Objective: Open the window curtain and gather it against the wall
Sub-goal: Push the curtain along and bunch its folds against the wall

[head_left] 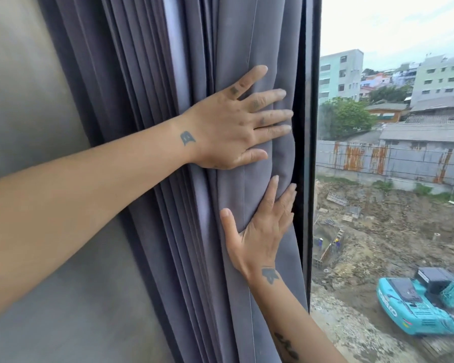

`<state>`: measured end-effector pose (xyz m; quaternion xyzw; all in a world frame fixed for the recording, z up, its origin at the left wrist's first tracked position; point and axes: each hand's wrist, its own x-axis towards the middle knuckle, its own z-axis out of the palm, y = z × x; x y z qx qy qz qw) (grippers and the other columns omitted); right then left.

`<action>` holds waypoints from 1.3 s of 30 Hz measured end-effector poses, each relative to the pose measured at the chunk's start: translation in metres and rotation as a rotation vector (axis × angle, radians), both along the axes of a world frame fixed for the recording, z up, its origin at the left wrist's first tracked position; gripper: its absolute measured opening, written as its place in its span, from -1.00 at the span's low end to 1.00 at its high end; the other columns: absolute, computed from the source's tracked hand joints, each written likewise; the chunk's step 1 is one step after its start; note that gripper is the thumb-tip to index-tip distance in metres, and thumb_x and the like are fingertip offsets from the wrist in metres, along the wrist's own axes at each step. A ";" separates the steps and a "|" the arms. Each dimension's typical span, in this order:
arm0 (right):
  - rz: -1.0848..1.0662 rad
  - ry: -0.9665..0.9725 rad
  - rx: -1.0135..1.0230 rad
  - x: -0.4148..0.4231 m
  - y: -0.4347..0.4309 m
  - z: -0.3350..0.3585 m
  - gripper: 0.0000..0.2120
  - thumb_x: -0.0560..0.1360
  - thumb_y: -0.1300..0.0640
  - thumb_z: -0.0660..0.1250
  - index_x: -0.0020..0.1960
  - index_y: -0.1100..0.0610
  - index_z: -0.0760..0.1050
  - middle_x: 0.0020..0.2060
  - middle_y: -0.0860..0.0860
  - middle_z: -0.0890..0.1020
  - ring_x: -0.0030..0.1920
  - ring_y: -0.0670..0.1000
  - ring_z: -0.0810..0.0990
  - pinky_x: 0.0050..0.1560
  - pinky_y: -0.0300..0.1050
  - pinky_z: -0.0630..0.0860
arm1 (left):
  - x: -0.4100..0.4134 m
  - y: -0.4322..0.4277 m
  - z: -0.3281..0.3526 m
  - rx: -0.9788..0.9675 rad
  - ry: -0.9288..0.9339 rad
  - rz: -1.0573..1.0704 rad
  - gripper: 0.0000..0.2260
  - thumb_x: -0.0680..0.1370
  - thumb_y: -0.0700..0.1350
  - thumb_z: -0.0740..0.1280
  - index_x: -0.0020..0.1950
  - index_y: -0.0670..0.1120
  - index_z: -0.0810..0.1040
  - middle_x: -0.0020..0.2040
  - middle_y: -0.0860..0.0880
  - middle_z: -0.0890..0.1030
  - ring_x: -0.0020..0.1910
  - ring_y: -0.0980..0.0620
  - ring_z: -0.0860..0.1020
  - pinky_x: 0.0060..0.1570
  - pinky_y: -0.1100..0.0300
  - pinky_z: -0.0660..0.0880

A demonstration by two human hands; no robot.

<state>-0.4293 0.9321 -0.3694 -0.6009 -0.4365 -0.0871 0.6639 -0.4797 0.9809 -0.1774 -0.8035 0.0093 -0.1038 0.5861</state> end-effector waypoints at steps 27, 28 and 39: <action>0.063 -0.039 -0.090 -0.083 0.088 -0.004 -0.12 0.34 -0.35 0.13 0.46 0.09 -0.09 0.43 0.21 -0.18 0.43 0.12 -0.30 0.35 0.27 -0.21 | -0.076 0.077 -0.002 0.033 -0.020 0.165 -0.39 0.55 0.19 -0.12 0.42 -0.11 0.36 0.43 -0.11 0.39 0.41 -0.22 0.32 0.37 -0.22 -0.13; 0.079 -0.038 -0.095 -0.085 0.091 -0.004 -0.12 0.33 -0.36 0.12 0.46 0.08 -0.10 0.42 0.19 -0.20 0.43 0.10 -0.31 0.35 0.26 -0.21 | -0.079 0.080 -0.002 0.035 -0.016 0.189 -0.39 0.55 0.19 -0.13 0.42 -0.11 0.36 0.43 -0.11 0.39 0.41 -0.21 0.32 0.37 -0.22 -0.14; 0.248 -0.128 -0.197 -0.097 0.118 -0.012 -0.09 0.31 -0.51 -0.10 0.46 -0.01 -0.20 0.47 0.23 -0.13 0.43 0.06 -0.30 0.39 0.20 -0.20 | -0.105 0.112 -0.011 0.090 -0.005 0.478 -0.32 0.48 0.21 -0.41 0.54 0.00 -0.01 0.56 -0.01 0.02 0.52 -0.12 0.01 0.35 -0.23 -0.36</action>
